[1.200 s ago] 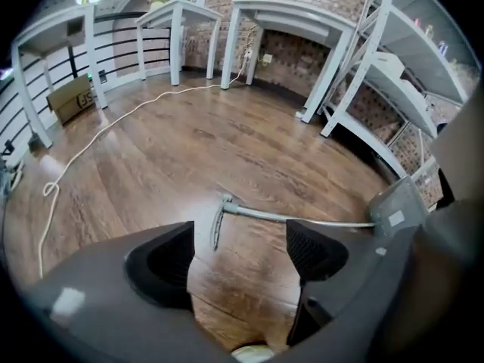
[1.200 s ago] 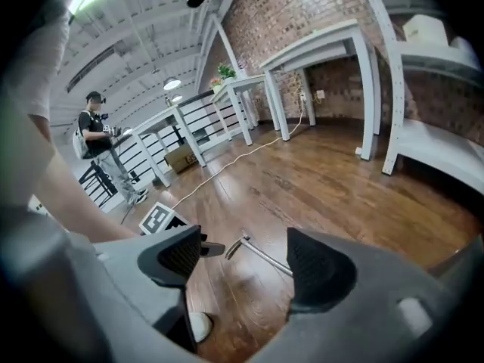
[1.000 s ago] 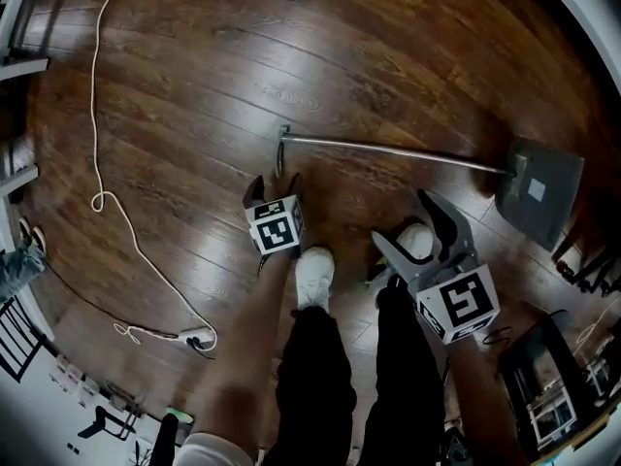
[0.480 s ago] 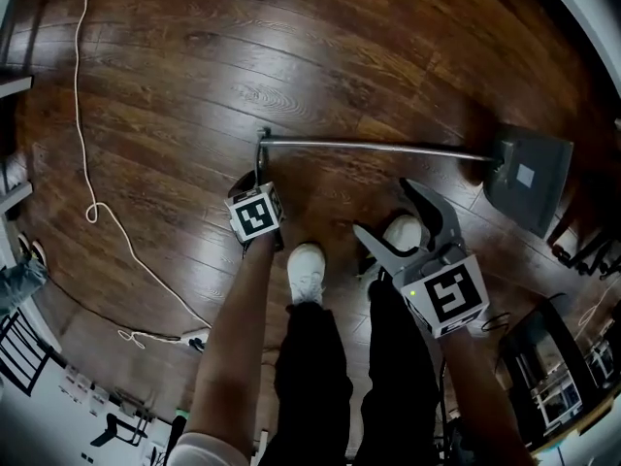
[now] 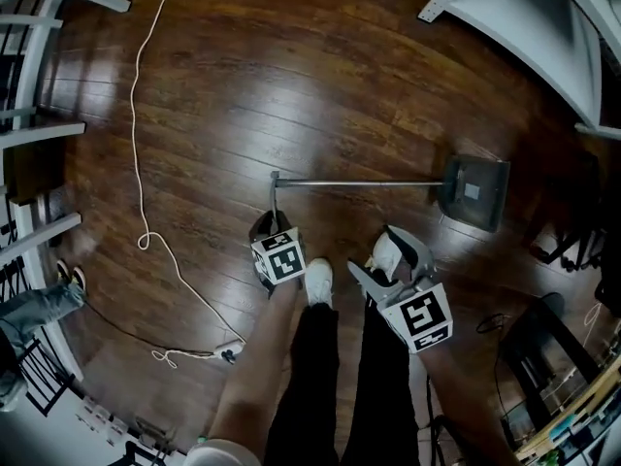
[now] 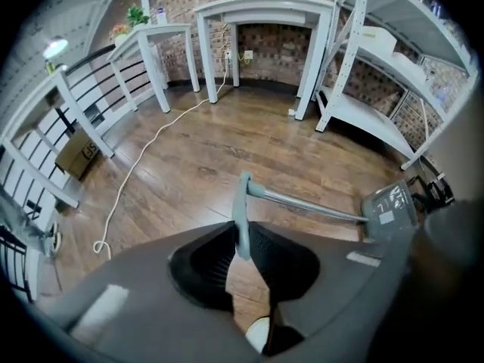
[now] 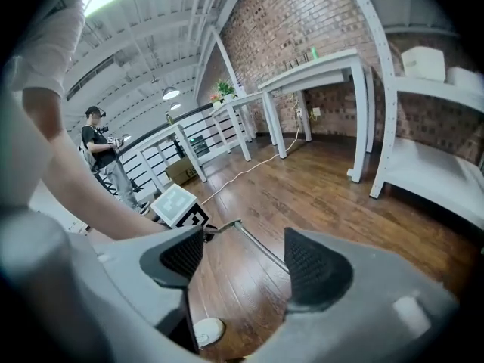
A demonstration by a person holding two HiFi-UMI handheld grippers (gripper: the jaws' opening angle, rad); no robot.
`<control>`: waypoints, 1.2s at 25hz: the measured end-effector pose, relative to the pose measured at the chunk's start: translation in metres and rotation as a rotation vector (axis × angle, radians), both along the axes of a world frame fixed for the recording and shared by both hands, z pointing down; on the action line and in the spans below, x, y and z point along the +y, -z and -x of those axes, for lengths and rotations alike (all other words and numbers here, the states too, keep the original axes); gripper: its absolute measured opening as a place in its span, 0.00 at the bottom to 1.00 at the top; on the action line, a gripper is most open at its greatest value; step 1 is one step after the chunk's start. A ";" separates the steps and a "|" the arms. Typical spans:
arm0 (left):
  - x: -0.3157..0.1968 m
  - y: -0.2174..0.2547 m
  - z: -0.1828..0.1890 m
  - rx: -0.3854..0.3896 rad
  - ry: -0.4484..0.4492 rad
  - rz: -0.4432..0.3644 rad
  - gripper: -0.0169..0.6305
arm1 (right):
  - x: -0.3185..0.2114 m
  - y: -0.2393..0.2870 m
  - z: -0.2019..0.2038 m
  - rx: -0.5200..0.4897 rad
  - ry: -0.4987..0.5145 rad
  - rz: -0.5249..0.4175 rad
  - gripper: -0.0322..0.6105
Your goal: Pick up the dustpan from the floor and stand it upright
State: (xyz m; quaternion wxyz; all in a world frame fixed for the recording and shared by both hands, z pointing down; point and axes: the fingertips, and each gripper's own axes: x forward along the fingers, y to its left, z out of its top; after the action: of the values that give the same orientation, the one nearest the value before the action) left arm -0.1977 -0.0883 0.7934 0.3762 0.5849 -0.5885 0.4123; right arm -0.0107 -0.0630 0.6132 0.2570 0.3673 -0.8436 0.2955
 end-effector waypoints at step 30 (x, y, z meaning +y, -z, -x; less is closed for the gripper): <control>0.027 0.355 -0.374 -0.025 -0.647 -0.419 0.17 | 0.093 0.319 -0.296 0.019 -0.779 -0.345 0.55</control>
State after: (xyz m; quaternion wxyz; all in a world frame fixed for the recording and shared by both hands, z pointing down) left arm 0.1762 -0.0609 0.4384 0.0918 0.7995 -0.4497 0.3874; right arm 0.2848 0.0297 0.2942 0.0686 0.6989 -0.6765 0.2217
